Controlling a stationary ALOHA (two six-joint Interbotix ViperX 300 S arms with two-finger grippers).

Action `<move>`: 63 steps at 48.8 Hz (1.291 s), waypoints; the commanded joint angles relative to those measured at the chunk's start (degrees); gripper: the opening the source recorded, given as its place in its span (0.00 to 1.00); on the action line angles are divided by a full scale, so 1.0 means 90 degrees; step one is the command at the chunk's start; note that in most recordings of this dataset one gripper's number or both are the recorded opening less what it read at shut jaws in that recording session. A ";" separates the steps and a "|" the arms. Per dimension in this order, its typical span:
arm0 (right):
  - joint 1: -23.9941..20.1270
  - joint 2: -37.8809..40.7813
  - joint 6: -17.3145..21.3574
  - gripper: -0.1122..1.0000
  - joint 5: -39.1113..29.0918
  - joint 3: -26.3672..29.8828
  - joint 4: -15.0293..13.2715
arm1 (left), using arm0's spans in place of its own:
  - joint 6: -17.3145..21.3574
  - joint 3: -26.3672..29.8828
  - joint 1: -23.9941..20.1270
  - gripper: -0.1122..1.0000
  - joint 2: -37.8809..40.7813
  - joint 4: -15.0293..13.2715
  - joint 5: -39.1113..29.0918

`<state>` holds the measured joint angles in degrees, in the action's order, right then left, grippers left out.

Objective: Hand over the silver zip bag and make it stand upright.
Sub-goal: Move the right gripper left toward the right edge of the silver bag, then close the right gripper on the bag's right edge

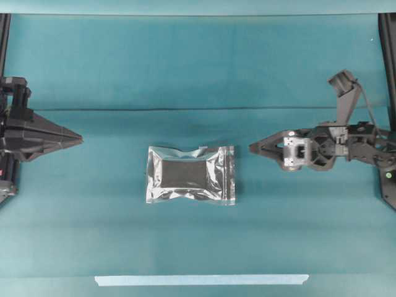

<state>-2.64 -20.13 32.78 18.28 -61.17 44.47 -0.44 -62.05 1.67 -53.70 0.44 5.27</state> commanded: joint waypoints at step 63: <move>-0.0625 0.3096 0.1680 0.92 0.1211 0.0928 0.0049 | 0.0020 0.0039 -0.0215 0.09 0.0020 0.0020 -0.0195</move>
<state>-8.44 6.86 47.37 29.18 -54.40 45.35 -0.35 -62.31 0.00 -53.61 0.53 3.25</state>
